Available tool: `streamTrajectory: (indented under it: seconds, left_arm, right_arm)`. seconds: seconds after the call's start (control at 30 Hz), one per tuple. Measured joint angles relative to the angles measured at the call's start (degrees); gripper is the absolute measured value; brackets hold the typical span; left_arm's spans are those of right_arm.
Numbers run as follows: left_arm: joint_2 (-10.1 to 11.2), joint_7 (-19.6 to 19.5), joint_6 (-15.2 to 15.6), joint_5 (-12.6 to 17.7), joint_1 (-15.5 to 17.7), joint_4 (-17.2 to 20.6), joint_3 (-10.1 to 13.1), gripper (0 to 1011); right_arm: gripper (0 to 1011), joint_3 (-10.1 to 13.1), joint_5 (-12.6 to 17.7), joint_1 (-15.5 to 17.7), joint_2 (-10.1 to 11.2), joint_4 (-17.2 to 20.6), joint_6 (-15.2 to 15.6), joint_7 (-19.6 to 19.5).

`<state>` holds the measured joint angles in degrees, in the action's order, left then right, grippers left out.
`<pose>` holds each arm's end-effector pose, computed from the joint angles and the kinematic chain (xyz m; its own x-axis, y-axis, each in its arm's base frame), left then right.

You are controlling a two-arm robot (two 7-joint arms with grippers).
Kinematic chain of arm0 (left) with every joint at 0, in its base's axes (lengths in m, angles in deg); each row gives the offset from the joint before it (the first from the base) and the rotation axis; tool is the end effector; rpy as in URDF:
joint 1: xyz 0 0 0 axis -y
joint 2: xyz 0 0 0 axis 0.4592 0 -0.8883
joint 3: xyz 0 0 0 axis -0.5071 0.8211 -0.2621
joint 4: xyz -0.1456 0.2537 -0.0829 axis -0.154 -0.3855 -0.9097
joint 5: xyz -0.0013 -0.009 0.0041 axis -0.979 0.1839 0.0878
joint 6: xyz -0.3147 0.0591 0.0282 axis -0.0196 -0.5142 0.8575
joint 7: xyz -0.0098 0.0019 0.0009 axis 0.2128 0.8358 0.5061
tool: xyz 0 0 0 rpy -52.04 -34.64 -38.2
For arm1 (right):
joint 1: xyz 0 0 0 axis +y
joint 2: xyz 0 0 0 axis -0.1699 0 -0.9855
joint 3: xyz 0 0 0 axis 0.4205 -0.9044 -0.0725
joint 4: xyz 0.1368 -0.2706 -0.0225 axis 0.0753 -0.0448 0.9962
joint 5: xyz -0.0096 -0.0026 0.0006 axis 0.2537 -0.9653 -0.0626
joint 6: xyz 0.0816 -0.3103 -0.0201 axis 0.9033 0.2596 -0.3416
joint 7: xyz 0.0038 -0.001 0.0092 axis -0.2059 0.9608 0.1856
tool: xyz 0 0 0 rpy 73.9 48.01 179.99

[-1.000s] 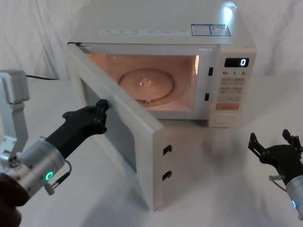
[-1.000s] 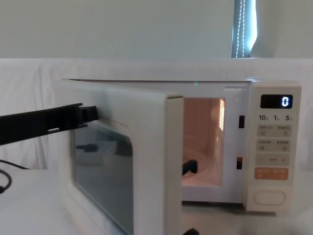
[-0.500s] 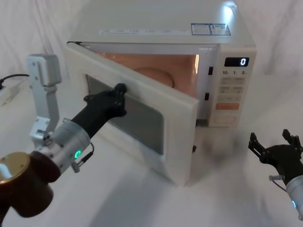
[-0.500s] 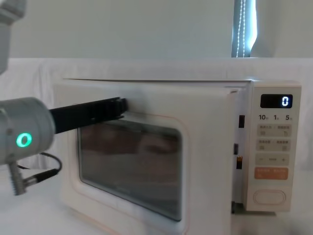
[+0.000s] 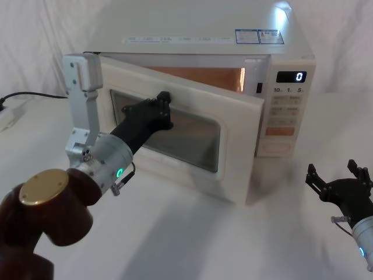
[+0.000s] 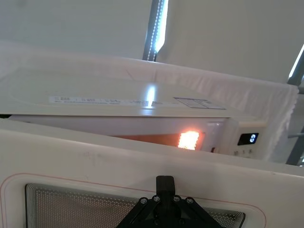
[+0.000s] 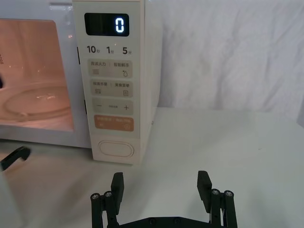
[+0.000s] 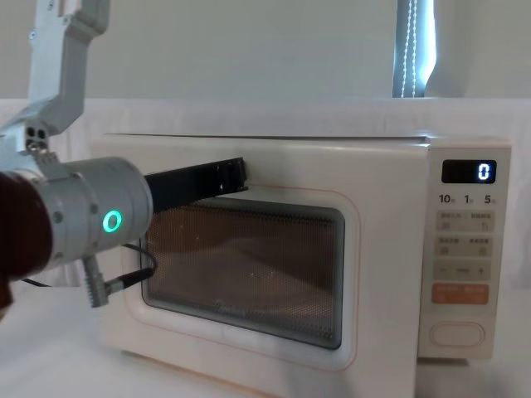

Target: Press the button to open the microwave door with one hand; close the microwave door with the other hand.

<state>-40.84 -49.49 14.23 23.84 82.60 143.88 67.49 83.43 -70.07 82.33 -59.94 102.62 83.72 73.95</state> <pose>0.4107 -0.0394 -0.1927 0.5045 0.8475 -0.1649 -0.8631 0.5001 -0.0703 0.3303 -0.0218 -0.3117 0.0906 -0.9957 0.0219 0.9957 0.0901 -0.0199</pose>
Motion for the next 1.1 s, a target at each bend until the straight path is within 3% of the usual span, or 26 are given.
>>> streamTrajectory:
  seconds: [0.5, 1.1]
  left_arm:
    - [-4.63, 1.56, -0.55, 4.77, 4.69, -7.70, 0.04, 0]
    - [-8.13, -0.53, -0.29, 7.18, 8.01, -11.21, -0.27, 0]
  right_arm:
    - [1002, 0.00, 0.00, 0.00, 0.00, 0.00, 0.00, 0.00]
    - [1002, 0.00, 0.00, 0.00, 0.00, 0.00, 0.00, 0.00]
